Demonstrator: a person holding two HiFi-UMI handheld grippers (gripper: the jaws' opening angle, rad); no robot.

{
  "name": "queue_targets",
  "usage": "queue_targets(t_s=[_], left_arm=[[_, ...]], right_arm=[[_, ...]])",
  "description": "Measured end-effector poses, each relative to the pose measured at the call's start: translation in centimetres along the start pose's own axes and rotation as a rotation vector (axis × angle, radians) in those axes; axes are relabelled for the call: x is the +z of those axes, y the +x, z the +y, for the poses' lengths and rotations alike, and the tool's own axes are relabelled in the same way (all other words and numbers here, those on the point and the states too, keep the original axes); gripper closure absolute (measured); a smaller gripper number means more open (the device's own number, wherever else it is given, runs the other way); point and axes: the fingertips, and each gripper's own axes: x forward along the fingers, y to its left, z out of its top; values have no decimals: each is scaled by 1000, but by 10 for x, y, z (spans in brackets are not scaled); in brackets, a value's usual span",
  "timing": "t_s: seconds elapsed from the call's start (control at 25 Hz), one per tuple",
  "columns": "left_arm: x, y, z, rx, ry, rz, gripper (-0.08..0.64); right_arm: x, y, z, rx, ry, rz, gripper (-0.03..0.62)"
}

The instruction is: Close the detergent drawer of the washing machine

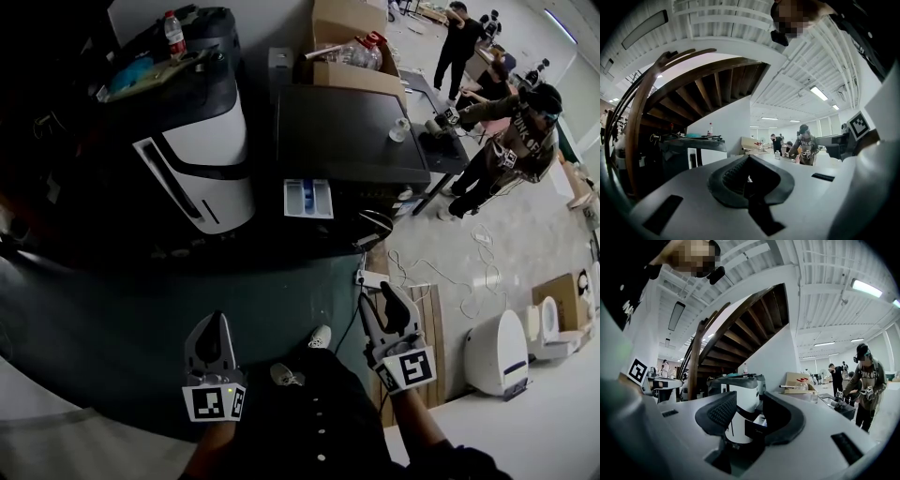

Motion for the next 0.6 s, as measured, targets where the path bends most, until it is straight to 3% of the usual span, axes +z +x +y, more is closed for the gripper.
queue_targets(t_s=[0.6], left_arm=[[-3, 67, -9, -16, 18, 26, 545]], right_arm=[[-10, 52, -38, 23, 24, 29, 405]])
